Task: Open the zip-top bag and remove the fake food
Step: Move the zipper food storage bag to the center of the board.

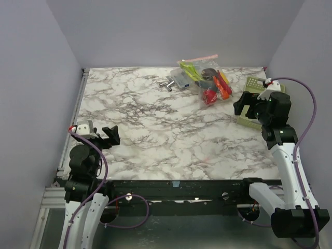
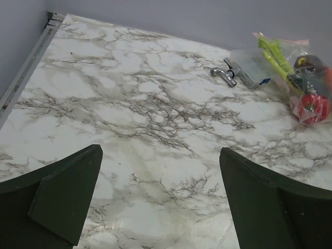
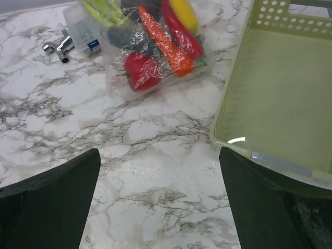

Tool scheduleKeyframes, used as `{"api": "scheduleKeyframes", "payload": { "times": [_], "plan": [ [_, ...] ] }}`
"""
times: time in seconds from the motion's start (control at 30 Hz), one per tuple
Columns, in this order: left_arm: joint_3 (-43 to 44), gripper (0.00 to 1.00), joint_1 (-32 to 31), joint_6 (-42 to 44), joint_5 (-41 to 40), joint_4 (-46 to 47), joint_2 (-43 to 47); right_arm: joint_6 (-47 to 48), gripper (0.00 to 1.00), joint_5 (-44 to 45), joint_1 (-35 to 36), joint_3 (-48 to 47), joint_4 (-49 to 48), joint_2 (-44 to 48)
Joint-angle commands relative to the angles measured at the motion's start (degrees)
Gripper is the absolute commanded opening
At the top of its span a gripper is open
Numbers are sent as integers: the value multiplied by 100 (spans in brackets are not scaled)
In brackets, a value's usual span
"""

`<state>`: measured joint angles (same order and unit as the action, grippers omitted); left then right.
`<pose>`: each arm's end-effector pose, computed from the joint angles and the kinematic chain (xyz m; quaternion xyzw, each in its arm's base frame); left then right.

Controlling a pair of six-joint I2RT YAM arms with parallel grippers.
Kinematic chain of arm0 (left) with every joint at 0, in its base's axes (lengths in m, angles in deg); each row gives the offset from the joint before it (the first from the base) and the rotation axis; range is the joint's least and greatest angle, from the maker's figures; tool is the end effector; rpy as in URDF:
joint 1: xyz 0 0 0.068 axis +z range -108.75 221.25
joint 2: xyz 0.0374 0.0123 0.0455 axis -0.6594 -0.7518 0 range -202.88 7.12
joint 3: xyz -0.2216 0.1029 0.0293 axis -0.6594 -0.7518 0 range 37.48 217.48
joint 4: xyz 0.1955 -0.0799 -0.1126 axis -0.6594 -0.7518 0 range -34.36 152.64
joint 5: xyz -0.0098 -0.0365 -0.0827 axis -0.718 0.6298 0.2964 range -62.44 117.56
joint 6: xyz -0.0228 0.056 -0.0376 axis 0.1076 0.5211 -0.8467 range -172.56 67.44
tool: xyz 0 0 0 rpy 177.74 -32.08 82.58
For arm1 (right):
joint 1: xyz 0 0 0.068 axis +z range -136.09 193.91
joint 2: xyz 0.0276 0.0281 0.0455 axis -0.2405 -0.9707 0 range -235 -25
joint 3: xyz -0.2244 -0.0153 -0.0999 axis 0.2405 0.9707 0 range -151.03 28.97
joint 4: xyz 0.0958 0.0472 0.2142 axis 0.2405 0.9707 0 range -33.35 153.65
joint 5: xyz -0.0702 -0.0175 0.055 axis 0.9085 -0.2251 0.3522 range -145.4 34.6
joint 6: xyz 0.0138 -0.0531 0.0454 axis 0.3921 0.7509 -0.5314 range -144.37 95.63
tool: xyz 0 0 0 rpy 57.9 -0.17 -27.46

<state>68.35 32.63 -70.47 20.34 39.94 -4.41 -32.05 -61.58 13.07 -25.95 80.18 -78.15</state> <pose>0.1092 -0.0091 0.2829 -0.1019 0.7202 -0.1126 0.6769 0.2205 0.0031 0.3203 0.0313 0.8266 0.0779 0.5564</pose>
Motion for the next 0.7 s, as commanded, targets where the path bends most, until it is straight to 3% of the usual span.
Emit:
{"api": "scheduleKeyframes", "payload": {
  "times": [0.0, 0.27, 0.4, 0.57, 0.67],
  "plan": [
    [64, 99, 27, 192, 247, 122, -179, -112, 100, 132, 5, -63, -64, 15],
    [62, 98, 27, 262, 347, 210, -372, 197, 100, -554, 5, 38, -194, -60],
    [59, 98, 27, 249, 489, 234, -386, 701, 100, -1623, 5, 90, -201, -294],
    [48, 99, 25, 211, 627, 277, -467, 2372, 100, -3511, 14, 6, 219, -702],
    [60, 98, 28, 192, 702, 294, -549, 2552, 100, -3972, 27, 19, 48, -964]
  ]
}}
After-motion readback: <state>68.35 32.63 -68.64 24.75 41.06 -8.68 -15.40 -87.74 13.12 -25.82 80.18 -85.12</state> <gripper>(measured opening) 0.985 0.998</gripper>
